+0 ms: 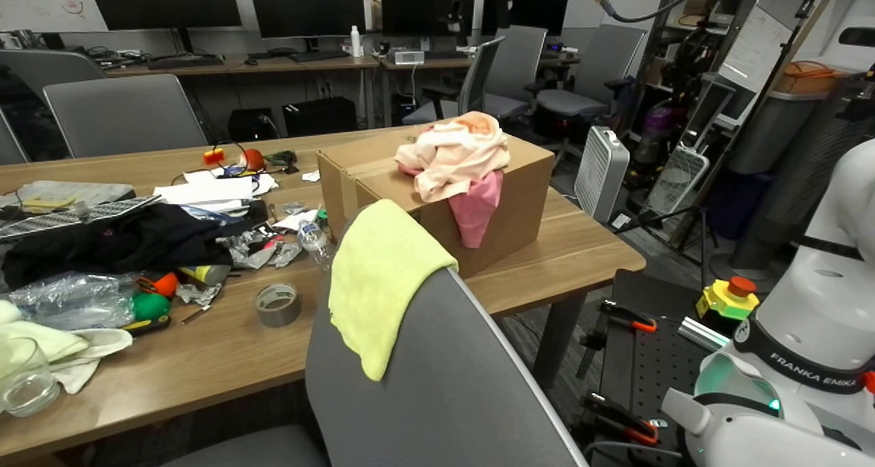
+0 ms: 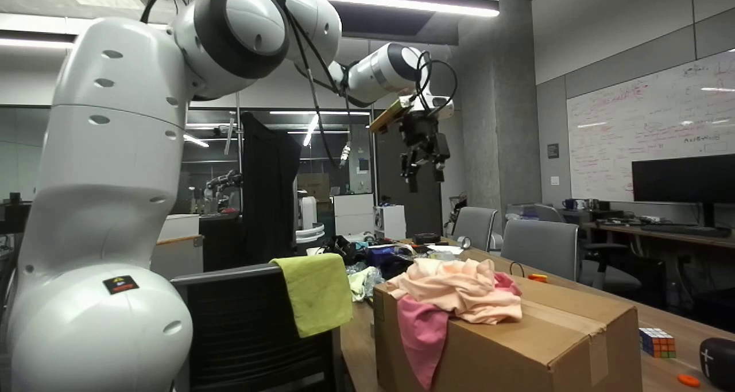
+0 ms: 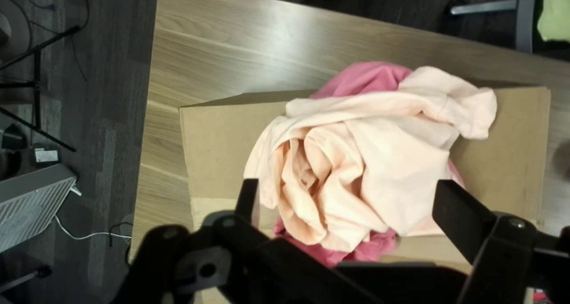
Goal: Move the pink and peach shirt and the green towel to the top of the box
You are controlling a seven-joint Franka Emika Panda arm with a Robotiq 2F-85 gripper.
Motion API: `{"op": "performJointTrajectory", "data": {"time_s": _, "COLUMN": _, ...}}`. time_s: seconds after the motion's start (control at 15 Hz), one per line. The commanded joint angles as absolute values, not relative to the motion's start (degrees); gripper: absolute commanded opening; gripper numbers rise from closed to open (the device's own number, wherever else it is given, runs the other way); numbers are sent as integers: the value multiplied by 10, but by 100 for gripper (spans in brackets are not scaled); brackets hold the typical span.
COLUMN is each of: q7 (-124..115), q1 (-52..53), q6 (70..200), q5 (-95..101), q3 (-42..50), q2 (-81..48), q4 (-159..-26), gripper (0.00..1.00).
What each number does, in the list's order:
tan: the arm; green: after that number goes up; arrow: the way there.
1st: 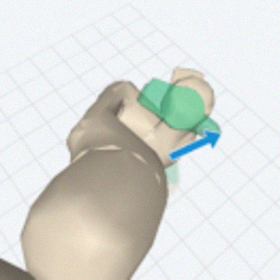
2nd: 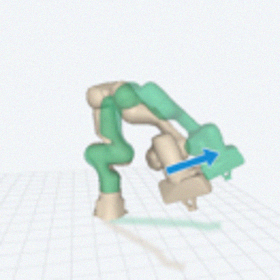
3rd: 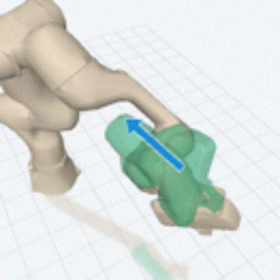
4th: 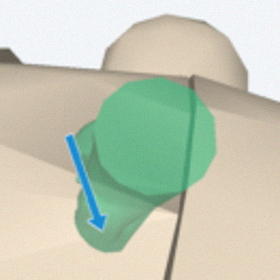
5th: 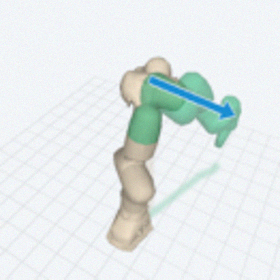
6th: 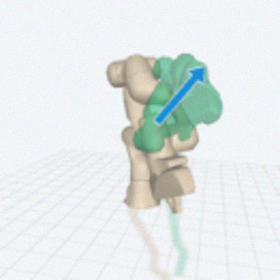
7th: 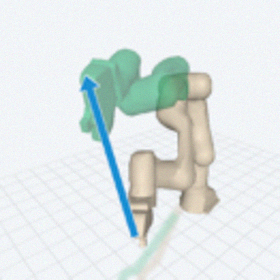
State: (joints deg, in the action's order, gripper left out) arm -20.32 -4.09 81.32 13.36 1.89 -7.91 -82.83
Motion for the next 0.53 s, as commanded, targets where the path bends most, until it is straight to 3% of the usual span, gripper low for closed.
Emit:
{"op": "performJointTrajectory", "data": {"time_s": 0.0, "q7": -172, "q1": 3, "q6": 836, "q5": 176, "q3": -5, "q2": 12, "q4": -968, "gripper": 100}}
{"op": "performJointTrajectory", "data": {"time_s": 0.47, "q7": -182, "q1": 76, "q6": 927, "q5": 227, "q3": -85, "q2": 89, "q4": -1136, "gripper": 100}}
